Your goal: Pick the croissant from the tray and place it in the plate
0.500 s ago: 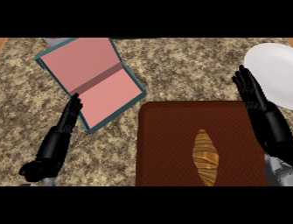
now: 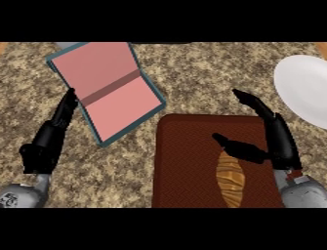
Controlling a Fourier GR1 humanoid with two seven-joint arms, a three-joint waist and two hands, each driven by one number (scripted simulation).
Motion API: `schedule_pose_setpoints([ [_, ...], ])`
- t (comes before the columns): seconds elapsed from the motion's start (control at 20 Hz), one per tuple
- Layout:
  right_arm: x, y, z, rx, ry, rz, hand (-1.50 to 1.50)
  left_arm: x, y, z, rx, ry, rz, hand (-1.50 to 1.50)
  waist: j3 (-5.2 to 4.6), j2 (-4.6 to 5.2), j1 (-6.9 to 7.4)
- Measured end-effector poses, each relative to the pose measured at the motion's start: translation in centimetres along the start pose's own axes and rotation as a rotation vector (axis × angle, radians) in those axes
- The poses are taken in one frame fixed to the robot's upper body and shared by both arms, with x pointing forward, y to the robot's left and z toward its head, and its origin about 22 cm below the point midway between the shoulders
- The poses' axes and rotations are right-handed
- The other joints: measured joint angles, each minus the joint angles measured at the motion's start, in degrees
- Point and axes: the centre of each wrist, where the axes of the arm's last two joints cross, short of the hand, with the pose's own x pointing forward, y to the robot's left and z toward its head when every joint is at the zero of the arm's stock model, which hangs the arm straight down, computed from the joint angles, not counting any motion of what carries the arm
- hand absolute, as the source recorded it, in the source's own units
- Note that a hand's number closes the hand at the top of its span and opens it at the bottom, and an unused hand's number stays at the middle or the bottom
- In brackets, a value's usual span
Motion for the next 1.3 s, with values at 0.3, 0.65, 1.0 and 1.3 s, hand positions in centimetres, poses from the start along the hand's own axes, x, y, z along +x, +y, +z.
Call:
schedule_pose_setpoints([
  [0.3,-0.8,9.1,4.2,-0.094,0.168,0.011,-1.5,0.8,0.3,-2.1,0.007,0.053,0.003,0.0,0.65,-0.05,-0.34],
  [0.65,1.0,9.9,7.1,-0.18,0.129,0.235,-1.5,1.0,0.9,-3.2,0.013,0.077,-0.003,0.0,0.75,-0.35,-0.78],
  [1.0,5.6,6.4,8.3,-0.126,0.24,0.43,-1.5,0.5,1.1,-3.1,0.019,0.085,-0.004,0.0,0.65,-0.53,-1.17],
  [1.3,9.4,3.4,8.3,0.01,0.43,0.548,-1.5,0.6,0.8,-3.3,0.013,0.08,0.004,0.0,0.7,-0.33,-0.63],
])
